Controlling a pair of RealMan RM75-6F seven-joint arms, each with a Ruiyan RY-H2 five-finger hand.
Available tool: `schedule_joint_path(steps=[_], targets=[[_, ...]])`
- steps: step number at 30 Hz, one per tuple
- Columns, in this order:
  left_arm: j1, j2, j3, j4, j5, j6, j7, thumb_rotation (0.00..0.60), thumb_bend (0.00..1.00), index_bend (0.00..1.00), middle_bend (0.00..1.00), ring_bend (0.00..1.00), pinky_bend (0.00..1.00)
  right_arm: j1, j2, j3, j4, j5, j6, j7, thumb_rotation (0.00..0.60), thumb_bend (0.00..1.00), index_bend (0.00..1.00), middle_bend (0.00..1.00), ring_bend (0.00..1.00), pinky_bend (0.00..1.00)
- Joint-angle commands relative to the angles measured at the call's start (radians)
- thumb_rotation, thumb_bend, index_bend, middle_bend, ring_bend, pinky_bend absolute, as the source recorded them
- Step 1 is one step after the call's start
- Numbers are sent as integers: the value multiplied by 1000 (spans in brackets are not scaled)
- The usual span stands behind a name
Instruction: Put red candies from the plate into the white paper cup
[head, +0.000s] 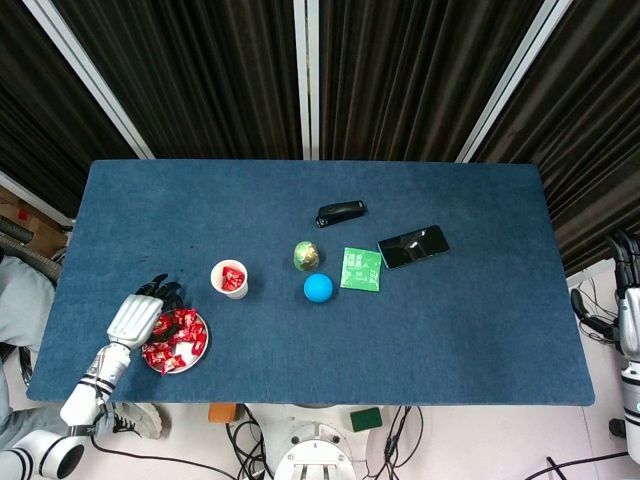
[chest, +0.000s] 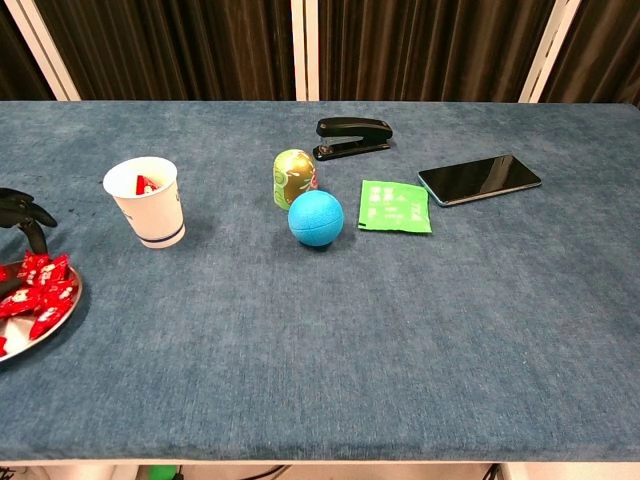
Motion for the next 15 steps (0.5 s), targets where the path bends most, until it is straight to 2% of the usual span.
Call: schedule_joint_path(steps=[1, 15], targets=[[0, -1, -1, 1, 1, 0, -4, 600, 314, 445, 195, 46, 205, 0, -1, 0, 2, 1, -1, 1, 600, 350, 0, 0, 0, 0], [0, -9, -6, 10, 5, 8, -3, 600, 311, 504, 212, 46, 205, 4, -5, 1, 9, 2, -7, 3, 600, 350, 0, 0, 0, 0]])
